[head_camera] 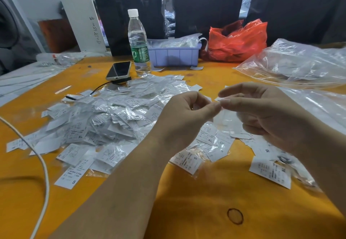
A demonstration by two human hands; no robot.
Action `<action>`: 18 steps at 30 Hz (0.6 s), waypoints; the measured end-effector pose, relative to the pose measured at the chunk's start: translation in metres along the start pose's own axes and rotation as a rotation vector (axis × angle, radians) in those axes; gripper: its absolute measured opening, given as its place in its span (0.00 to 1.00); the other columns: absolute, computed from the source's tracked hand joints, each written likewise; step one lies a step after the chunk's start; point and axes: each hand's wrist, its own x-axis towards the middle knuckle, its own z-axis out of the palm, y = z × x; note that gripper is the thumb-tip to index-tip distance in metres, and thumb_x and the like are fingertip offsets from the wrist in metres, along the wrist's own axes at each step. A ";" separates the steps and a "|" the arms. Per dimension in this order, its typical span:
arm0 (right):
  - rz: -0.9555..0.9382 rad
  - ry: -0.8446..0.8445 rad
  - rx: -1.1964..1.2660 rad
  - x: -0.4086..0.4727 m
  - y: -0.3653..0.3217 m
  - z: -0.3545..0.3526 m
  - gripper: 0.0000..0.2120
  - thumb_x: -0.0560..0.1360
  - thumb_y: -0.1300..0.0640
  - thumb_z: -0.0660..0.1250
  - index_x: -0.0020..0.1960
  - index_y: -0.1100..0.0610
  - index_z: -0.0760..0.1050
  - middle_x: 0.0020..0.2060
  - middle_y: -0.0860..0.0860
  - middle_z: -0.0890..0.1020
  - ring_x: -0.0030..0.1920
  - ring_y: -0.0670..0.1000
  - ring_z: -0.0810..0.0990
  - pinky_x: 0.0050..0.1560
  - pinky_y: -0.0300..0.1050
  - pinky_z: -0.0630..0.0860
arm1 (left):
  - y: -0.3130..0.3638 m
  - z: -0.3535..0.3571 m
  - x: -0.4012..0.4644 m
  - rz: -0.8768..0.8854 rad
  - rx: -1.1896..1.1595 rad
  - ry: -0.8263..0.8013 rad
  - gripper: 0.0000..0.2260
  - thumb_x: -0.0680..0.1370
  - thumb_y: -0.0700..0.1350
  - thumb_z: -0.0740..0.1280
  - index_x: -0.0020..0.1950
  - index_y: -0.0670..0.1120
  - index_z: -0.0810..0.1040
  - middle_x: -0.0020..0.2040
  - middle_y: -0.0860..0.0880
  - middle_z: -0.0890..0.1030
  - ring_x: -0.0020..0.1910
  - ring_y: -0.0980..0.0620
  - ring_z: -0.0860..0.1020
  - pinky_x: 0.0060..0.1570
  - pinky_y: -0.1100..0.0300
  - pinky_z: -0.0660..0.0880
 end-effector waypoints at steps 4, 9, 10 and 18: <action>-0.018 -0.055 -0.045 -0.001 0.000 0.002 0.17 0.59 0.54 0.76 0.45 0.60 0.83 0.27 0.53 0.77 0.21 0.46 0.58 0.19 0.36 0.56 | -0.001 0.001 0.000 0.021 0.072 0.021 0.08 0.72 0.51 0.75 0.41 0.49 0.80 0.32 0.58 0.80 0.32 0.63 0.76 0.34 0.70 0.70; 0.054 -0.133 -0.103 -0.001 0.001 0.002 0.16 0.61 0.55 0.75 0.47 0.59 0.84 0.34 0.57 0.81 0.22 0.46 0.60 0.20 0.37 0.56 | -0.001 0.000 -0.001 0.030 0.065 0.056 0.06 0.72 0.49 0.76 0.42 0.50 0.80 0.33 0.57 0.79 0.32 0.62 0.75 0.32 0.68 0.72; 0.061 -0.140 -0.116 -0.001 0.001 0.003 0.15 0.60 0.55 0.75 0.46 0.59 0.84 0.33 0.56 0.81 0.22 0.46 0.60 0.21 0.38 0.56 | -0.001 0.000 -0.001 0.030 0.055 0.062 0.06 0.72 0.49 0.76 0.42 0.50 0.80 0.33 0.57 0.80 0.32 0.62 0.75 0.32 0.68 0.72; 0.076 -0.041 -0.051 0.001 0.002 0.001 0.06 0.63 0.58 0.73 0.38 0.59 0.83 0.29 0.55 0.78 0.22 0.46 0.60 0.19 0.35 0.57 | 0.003 -0.003 0.000 -0.023 -0.142 0.115 0.05 0.75 0.42 0.73 0.49 0.46 0.81 0.42 0.50 0.80 0.35 0.57 0.77 0.35 0.62 0.78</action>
